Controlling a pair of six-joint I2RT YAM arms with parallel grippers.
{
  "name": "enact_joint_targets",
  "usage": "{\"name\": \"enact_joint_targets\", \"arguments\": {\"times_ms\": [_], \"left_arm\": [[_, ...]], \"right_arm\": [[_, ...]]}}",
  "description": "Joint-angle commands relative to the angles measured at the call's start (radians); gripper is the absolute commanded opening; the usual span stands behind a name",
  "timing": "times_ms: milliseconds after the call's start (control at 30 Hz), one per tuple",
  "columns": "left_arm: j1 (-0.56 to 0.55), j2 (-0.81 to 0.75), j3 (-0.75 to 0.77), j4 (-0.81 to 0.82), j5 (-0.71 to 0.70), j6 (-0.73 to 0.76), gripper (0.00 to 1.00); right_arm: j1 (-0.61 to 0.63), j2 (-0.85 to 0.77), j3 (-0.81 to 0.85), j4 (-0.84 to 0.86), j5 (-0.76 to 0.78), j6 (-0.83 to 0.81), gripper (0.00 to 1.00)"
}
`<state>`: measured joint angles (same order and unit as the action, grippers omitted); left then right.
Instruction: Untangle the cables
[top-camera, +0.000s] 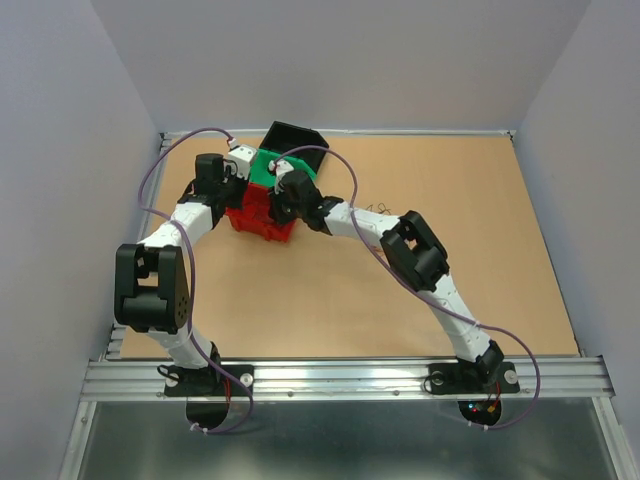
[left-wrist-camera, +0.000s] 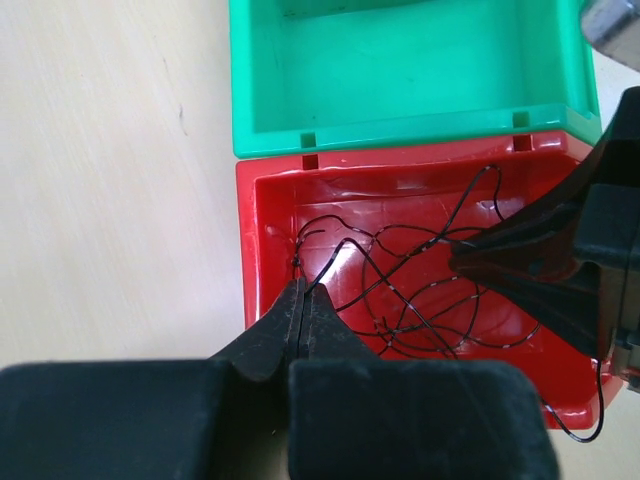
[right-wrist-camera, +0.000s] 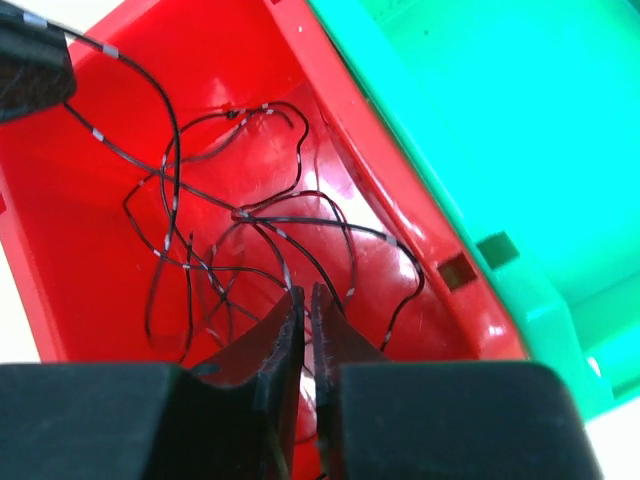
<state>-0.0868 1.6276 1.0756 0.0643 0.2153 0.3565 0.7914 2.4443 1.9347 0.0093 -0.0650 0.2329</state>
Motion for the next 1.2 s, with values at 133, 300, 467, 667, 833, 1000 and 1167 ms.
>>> {"name": "enact_joint_targets", "arguments": {"times_ms": [133, 300, 467, 667, 833, 1000, 1167], "left_arm": [[0.005, -0.009, -0.020, 0.066, -0.022, -0.013, 0.00], [0.005, -0.020, -0.032, 0.084, -0.021, -0.010, 0.00], [0.005, -0.028, -0.040, 0.094, -0.031, -0.007, 0.00], [0.002, -0.034, -0.049, 0.098, -0.028, -0.002, 0.00], [-0.021, -0.012, -0.031, 0.060, -0.034, 0.028, 0.00], [-0.076, 0.005, -0.025, 0.028, -0.088, 0.068, 0.00], [-0.139, 0.046, -0.023, 0.016, -0.198, 0.104, 0.00]], "right_arm": [[-0.007, -0.131, -0.032, -0.017, -0.101, 0.005, 0.19], [-0.008, -0.169, -0.075, 0.021, -0.111, -0.001, 0.28], [-0.008, -0.191, -0.100, 0.041, -0.128, 0.000, 0.38], [-0.006, -0.240, -0.163, 0.081, -0.098, -0.004, 0.46], [-0.011, -0.338, -0.310, 0.204, -0.007, 0.017, 0.47], [-0.032, -0.497, -0.529, 0.382, 0.059, 0.068, 0.47], [-0.054, -0.600, -0.620, 0.416, 0.129, 0.115, 0.47]]}}
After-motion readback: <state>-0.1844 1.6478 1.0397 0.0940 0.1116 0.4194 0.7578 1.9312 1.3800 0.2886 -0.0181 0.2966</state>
